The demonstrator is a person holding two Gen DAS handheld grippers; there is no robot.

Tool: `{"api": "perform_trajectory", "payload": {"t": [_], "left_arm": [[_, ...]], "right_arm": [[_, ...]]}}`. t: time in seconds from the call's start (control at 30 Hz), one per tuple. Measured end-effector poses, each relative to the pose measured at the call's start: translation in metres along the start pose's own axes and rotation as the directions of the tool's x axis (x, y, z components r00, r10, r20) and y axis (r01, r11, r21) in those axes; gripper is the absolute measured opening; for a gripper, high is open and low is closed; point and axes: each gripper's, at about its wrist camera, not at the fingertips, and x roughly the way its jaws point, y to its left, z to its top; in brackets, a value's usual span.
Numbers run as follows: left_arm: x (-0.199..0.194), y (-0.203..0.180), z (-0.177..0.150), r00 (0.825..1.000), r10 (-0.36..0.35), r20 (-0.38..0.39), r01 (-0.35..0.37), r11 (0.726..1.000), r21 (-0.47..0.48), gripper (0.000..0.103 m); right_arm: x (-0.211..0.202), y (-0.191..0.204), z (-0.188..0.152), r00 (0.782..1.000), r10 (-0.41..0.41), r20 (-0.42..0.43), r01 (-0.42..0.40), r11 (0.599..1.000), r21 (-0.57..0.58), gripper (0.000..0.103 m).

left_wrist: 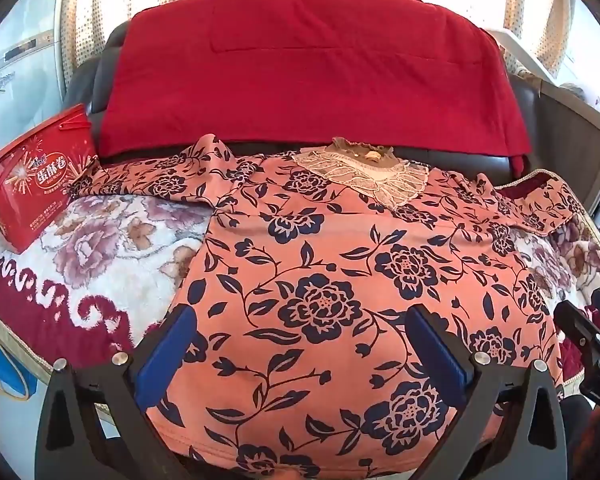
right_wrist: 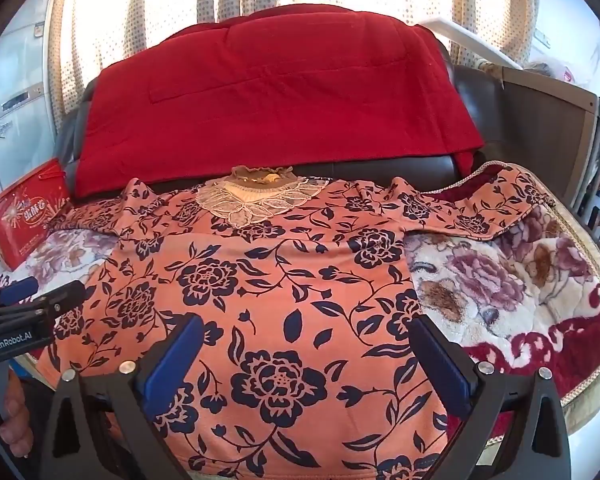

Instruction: Fold small clothes

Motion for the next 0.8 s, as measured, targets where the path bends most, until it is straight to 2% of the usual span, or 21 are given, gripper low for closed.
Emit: {"api": "perform_trajectory", "payload": {"t": [0.8], "left_arm": [[0.019,-0.013,0.004,0.999,-0.053,0.003,0.053,0.998,0.029,0.103]], "right_arm": [[0.012,-0.02,0.01,1.0,0.0,0.012,0.0,0.999,0.051,0.103]]}}
